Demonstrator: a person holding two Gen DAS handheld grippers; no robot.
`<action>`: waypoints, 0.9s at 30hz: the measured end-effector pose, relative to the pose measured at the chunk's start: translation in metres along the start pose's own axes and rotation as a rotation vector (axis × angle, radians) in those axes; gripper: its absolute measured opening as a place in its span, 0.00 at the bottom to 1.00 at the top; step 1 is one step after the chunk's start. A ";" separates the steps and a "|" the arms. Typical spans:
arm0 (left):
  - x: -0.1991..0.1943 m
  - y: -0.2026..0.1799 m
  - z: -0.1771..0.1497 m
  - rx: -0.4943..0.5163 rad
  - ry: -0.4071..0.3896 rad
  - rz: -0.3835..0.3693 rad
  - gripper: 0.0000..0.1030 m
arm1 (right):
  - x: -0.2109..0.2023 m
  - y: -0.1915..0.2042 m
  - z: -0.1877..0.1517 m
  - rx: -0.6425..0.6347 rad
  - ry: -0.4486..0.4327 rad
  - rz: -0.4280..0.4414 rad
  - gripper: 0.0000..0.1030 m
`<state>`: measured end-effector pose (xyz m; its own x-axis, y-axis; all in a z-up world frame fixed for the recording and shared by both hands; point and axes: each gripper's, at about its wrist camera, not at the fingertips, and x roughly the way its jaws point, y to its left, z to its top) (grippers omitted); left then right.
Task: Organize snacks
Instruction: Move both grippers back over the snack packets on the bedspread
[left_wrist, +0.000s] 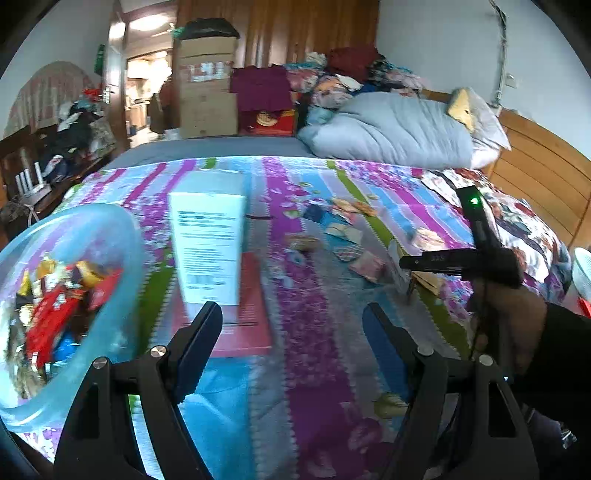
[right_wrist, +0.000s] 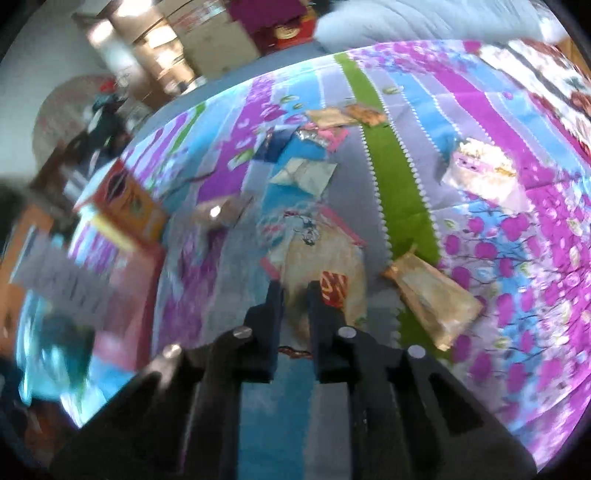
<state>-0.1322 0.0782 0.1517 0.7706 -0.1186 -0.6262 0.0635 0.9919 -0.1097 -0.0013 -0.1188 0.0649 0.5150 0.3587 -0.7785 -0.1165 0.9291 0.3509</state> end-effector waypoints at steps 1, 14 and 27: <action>0.002 -0.005 0.000 0.004 0.005 -0.010 0.77 | -0.006 -0.009 -0.001 0.005 -0.006 0.000 0.10; 0.025 -0.045 0.000 0.071 0.064 -0.049 0.77 | -0.012 -0.065 -0.033 0.067 0.076 0.111 0.15; 0.052 -0.045 -0.008 0.058 0.127 -0.056 0.77 | -0.001 -0.013 -0.026 -0.554 0.069 -0.157 0.97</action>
<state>-0.1004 0.0268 0.1178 0.6787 -0.1745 -0.7134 0.1431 0.9842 -0.1046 -0.0229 -0.1286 0.0477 0.5075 0.2004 -0.8380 -0.4802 0.8733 -0.0820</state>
